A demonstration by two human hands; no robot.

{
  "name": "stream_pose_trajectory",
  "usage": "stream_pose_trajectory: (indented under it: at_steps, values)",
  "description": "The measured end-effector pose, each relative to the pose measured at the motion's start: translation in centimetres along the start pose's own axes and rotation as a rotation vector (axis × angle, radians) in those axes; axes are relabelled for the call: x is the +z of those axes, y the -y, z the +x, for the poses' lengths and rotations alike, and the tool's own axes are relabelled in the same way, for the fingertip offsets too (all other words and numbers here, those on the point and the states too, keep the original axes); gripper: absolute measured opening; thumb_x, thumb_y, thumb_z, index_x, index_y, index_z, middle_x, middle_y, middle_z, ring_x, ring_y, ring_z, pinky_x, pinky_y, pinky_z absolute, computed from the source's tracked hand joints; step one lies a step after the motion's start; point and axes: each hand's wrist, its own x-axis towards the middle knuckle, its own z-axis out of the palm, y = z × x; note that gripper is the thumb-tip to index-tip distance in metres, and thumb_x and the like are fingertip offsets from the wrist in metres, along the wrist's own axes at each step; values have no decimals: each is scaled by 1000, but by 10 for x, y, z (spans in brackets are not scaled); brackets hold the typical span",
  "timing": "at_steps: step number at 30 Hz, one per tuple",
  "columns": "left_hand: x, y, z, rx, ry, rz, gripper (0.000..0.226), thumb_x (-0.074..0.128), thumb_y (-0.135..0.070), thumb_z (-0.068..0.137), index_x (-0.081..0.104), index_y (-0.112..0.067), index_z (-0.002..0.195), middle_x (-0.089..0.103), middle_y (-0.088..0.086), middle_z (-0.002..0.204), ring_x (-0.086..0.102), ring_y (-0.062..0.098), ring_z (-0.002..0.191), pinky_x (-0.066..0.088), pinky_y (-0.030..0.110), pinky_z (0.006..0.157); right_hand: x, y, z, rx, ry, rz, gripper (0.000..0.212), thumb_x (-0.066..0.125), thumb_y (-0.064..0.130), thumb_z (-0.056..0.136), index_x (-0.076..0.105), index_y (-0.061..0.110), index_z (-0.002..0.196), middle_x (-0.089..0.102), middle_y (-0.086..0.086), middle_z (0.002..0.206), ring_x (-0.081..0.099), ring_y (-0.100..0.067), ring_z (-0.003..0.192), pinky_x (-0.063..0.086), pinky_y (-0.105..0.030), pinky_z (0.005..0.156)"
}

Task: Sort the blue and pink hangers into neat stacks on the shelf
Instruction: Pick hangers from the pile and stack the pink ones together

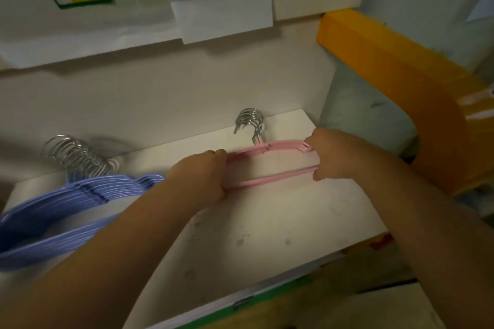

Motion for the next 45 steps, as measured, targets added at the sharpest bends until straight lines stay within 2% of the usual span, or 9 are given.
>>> stream_pose_trajectory:
  at_steps: [4,8,13,20,27,30,33,39,45]
  values:
    - [-3,3,3,-38,18,-16,48,72,-44,67,50,-21,102,57,-2,94,59,25,88,45,32,68,-4,-1,8,-15,-12,-35,39,82,31,60,61,15,89,55,-2,90,59,-22,72,49,-32,59]
    - [-4,4,5,-37,20,-7,44,73,-42,65,43,-23,90,47,-6,80,50,21,76,37,29,62,-6,-5,10,-29,-12,-36,33,81,31,60,58,19,79,56,-1,81,59,-21,67,53,-35,61]
    - [-1,5,8,-12,-3,2,41,70,-41,67,48,-21,95,50,-6,83,57,23,82,38,29,63,-6,-3,16,-14,55,-4,29,76,23,64,48,21,69,54,-3,76,60,-23,69,50,-34,60]
    - [3,8,8,24,5,11,45,70,-36,68,44,-17,101,50,-3,83,54,24,76,40,30,61,-18,-4,20,1,116,-14,44,83,35,56,68,17,94,67,-4,83,65,-21,72,58,-38,69]
    - [3,9,9,44,-13,32,36,67,-35,70,41,-21,91,43,-7,73,48,19,70,36,28,61,-14,-5,17,27,130,8,58,84,30,63,57,14,112,63,-5,103,62,-23,87,56,-38,79]
    - [3,10,7,29,24,-14,42,70,-39,69,39,-23,92,45,-7,78,51,19,74,37,29,60,-7,-9,15,74,123,-52,31,75,17,70,46,17,80,55,-4,87,58,-21,77,48,-30,65]
    - [3,12,6,-7,43,-16,47,73,-43,65,42,-24,93,47,-6,82,52,20,77,41,29,64,-11,-10,12,96,104,-59,33,75,18,68,42,20,71,49,-1,76,54,-19,71,42,-27,59]
    - [1,10,6,-17,32,8,33,72,-32,69,49,-23,91,43,-8,74,50,16,72,38,27,62,-28,-6,10,94,152,-78,48,85,34,56,64,18,95,61,0,81,60,-17,73,57,-35,72]
    - [-1,9,7,-31,62,16,40,71,-35,70,49,-20,99,45,-6,81,49,18,76,40,29,64,-23,-2,7,30,173,-80,55,79,24,67,58,16,117,60,-2,100,60,-21,88,54,-35,79]
